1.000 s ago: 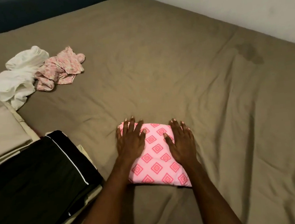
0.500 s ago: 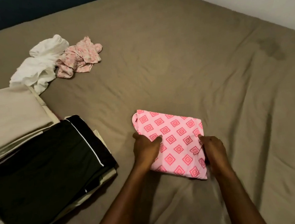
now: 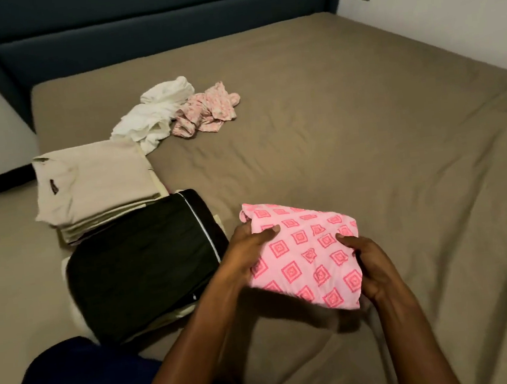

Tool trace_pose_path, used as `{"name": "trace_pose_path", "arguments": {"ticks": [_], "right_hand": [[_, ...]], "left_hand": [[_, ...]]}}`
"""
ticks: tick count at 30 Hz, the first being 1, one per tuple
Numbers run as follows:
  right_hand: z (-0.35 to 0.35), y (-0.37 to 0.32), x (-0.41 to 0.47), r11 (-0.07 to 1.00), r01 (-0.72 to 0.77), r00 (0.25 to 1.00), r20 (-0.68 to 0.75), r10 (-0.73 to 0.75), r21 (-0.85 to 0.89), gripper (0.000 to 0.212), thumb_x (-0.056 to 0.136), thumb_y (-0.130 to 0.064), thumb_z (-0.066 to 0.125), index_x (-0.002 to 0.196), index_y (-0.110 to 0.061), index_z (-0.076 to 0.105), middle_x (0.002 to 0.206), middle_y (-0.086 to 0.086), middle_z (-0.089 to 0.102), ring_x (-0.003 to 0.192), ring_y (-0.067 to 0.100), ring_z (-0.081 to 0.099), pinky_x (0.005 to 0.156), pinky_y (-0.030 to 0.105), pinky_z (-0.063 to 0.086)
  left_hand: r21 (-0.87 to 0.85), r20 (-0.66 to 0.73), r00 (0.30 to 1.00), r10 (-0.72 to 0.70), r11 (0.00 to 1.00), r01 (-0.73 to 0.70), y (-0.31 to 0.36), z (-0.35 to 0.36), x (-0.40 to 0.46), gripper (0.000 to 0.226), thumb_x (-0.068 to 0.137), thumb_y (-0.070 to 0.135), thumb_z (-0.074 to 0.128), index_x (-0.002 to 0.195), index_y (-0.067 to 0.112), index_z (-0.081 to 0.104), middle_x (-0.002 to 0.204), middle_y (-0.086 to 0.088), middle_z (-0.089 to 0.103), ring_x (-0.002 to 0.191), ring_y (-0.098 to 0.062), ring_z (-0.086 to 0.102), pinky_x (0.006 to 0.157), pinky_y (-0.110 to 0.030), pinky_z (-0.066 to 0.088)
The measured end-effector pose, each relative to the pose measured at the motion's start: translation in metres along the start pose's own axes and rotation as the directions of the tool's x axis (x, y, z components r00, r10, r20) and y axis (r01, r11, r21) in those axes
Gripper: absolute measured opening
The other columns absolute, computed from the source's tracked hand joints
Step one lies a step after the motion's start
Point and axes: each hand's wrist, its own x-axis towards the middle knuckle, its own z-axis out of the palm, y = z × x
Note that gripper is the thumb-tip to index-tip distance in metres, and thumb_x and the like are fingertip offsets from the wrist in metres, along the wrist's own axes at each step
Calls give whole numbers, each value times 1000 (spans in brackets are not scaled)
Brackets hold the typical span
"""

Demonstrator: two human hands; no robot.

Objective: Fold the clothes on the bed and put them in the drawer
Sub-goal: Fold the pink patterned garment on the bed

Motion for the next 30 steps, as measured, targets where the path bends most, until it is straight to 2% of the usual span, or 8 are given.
{"name": "trace_pose_path", "arguments": {"ticks": [4, 10, 14, 18, 22, 26, 28, 30], "right_hand": [[69, -9, 13, 993, 54, 988, 147, -38, -109, 34, 95, -7, 58, 127, 4, 64, 122, 26, 70, 106, 42, 70, 96, 57, 55], [212, 5, 45, 933, 167, 922, 386, -33, -319, 28, 92, 0, 63, 118, 9, 68, 110, 28, 73, 84, 35, 75, 82, 50, 62], [257, 65, 79, 674, 303, 937, 341, -80, -674, 28, 86, -19, 70, 108, -2, 75, 86, 8, 79, 73, 21, 75, 74, 37, 64], [260, 100, 92, 427, 394, 918, 329, -220, -814, 43, 79, -39, 65, 116, -17, 63, 111, 4, 74, 99, 25, 70, 90, 44, 57], [261, 98, 86, 394, 526, 846, 417, -332, -753, 39, 95, -11, 61, 133, -12, 56, 122, 2, 69, 108, 21, 66, 96, 39, 54], [250, 98, 93, 491, 524, 851, 439, -287, -696, 46, 93, -8, 59, 136, -21, 53, 123, -3, 69, 110, 15, 67, 98, 45, 56], [248, 100, 92, 370, 552, 833, 471, -291, -748, 50, 91, -9, 57, 139, -21, 49, 124, 0, 68, 110, 20, 67, 96, 44, 56], [252, 102, 85, 76, 600, 746, 523, -413, -797, 56, 90, -10, 57, 144, -19, 45, 130, 3, 63, 115, 24, 61, 94, 40, 52]], "left_hand": [[-43, -177, 962, 209, 975, -220, 30, -46, -47, 29, 95, 12, 69, 124, 9, 67, 106, -13, 78, 91, -29, 77, 76, -41, 64], [44, -575, 713, 401, 886, -462, 49, -129, -97, 23, 100, 30, 65, 117, 16, 70, 101, -4, 79, 90, -23, 77, 77, -39, 62], [206, -779, 569, 265, 964, -167, 16, -185, -87, 44, 105, 54, 42, 108, 19, 70, 97, 1, 74, 81, -20, 69, 72, -32, 50], [323, -796, 524, 304, 945, -58, -28, -206, -75, 49, 105, 54, 40, 111, 14, 67, 92, 2, 70, 87, -23, 69, 73, -35, 51], [355, -804, 474, 359, 929, -101, -27, -207, -76, 40, 105, 47, 45, 108, 13, 67, 94, 0, 72, 81, -14, 67, 63, -26, 45], [429, -824, 401, 401, 903, -21, -33, -209, -78, 34, 102, 44, 56, 120, 15, 59, 108, -7, 73, 90, -25, 70, 76, -38, 56], [522, -823, 340, 455, 841, 139, -37, -208, -77, 47, 97, 41, 63, 133, 16, 44, 122, -14, 68, 100, -36, 67, 83, -49, 56], [622, -781, 240, 577, 756, 204, -32, -201, -79, 61, 92, 34, 68, 141, 15, 36, 134, -18, 56, 113, -40, 58, 85, -54, 53]]}}
